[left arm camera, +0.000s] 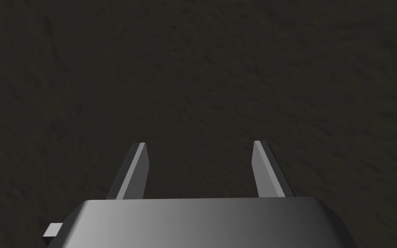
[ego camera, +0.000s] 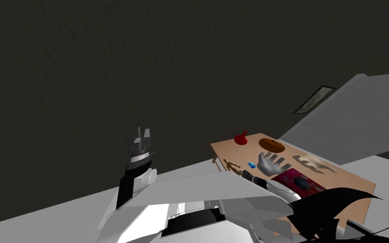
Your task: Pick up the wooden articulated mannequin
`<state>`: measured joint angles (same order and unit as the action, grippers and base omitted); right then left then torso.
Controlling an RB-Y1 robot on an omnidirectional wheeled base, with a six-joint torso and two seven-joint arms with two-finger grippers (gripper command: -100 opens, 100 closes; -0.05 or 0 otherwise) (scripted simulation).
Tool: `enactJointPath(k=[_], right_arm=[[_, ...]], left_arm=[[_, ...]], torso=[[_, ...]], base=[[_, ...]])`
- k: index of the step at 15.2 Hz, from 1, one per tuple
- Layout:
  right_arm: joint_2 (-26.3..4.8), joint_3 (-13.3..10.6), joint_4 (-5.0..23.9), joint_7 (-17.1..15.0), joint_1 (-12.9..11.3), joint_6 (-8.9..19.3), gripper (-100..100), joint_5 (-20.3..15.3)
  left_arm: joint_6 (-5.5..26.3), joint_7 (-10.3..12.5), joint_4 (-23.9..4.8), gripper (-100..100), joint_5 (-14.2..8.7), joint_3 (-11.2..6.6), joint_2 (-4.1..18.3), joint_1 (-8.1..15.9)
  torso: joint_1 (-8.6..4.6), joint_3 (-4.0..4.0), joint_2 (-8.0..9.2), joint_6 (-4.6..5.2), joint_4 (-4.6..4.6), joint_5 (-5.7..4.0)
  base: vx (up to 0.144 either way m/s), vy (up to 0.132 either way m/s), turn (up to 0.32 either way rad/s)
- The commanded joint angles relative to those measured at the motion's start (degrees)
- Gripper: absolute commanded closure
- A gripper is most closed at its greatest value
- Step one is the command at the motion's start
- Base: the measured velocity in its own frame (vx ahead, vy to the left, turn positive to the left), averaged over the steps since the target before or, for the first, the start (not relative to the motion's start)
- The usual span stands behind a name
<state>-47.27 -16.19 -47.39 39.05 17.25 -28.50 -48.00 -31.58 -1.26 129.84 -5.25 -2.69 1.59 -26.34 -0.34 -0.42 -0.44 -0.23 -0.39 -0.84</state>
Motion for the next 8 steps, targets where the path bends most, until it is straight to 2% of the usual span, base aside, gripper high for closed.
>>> enactJointPath(k=[1, 2, 3, 5, 6, 8], right_arm=[[-0.3, -2.3, -0.3, -1.4, -0.5, 0.3, 100, -0.1], [-1.7, -3.9, -1.9, -3.5, -3.5, 2.4, 100, -1.0], [-1.7, -5.0, -1.9, -4.0, -3.8, 2.4, 100, -1.0], [-1.7, -7.2, -1.9, -5.1, -3.8, 2.4, 100, -1.0], [-3.2, -8.7, -3.6, -7.1, -6.8, 4.4, 100, -1.8], [-3.2, -11.2, -3.6, -8.8, -7.2, 4.4, 100, -1.8]], left_arm=[[0.0, 0.0, 0.0, 0, 0.0, 0.00, 0.0, 0.0], [0.0, 0.0, 0.0, 0, 0.0, 0.00, 0.0, 0.0], [0.0, 0.0, 0.0, 0, 0.0, 0.00, 0.0, 0.0], [0.0, 0.0, 0.0, 0, 0.0, 0.00, 0.0, 0.0], [0.0, 0.0, 0.0, 0, 0.0, 0.00, 0.0, 0.0], [0.0, 0.0, 0.0, 0, 0.0, 0.00, 0.0, 0.0]], torso=[[0.00, 0.00, 0.00, 0.00, 0.00, 0.00], [0.01, -0.03, -0.04, -0.01, -0.02, -0.03], [-0.01, -0.02, -0.05, 0.00, 0.01, 0.05], [0.01, -0.01, -0.01, 0.00, -0.01, 0.02], [0.03, -0.02, -0.02, -0.01, -0.03, 0.00], [0.00, 0.00, 0.00, 0.01, 0.01, 0.07]], base=[[-0.014, -0.009, -0.002], [-0.030, -0.016, -0.195], [-0.037, -0.023, -0.206], [-0.021, -0.016, -0.040], [-0.029, -0.022, -0.204], [-0.036, -0.021, -0.138]])
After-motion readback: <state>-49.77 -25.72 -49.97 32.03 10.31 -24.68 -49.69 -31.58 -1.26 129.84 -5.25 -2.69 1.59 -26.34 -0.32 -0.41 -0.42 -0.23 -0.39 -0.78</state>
